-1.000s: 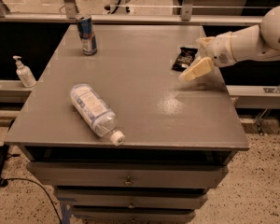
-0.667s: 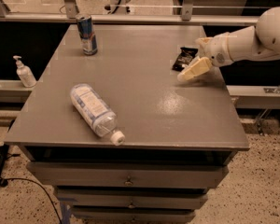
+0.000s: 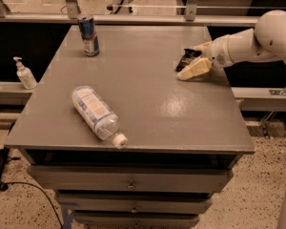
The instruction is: Move rxbar chocolate near blue plastic bottle
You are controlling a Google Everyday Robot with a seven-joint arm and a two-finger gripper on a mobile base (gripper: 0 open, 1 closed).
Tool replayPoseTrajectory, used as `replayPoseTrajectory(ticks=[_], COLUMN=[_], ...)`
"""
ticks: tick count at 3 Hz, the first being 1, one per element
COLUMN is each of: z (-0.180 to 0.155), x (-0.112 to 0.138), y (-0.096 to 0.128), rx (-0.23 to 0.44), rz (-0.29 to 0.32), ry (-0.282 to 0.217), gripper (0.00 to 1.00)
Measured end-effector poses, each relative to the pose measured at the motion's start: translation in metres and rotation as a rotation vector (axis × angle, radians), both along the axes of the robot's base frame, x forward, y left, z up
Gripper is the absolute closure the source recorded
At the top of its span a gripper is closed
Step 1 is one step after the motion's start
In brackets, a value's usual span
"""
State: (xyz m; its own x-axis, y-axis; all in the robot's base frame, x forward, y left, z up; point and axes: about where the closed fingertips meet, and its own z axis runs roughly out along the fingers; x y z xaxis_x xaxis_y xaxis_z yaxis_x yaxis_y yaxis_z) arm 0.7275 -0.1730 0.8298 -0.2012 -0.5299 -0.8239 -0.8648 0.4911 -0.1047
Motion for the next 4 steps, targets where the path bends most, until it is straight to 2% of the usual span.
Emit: replayPoseTrajectory(ticks=[1,3,4], z=[-0.0062,-0.0030,-0.0001], x=[0.0033,0.0032,0.0031], y=[-0.0004,0.0003,0.0004], rx=[0.016,0.020,0.020], rz=[-0.009,-0.007,-0.006], ry=[0.022,0.025,0.025], gripper=[0.41,0.88,1.00])
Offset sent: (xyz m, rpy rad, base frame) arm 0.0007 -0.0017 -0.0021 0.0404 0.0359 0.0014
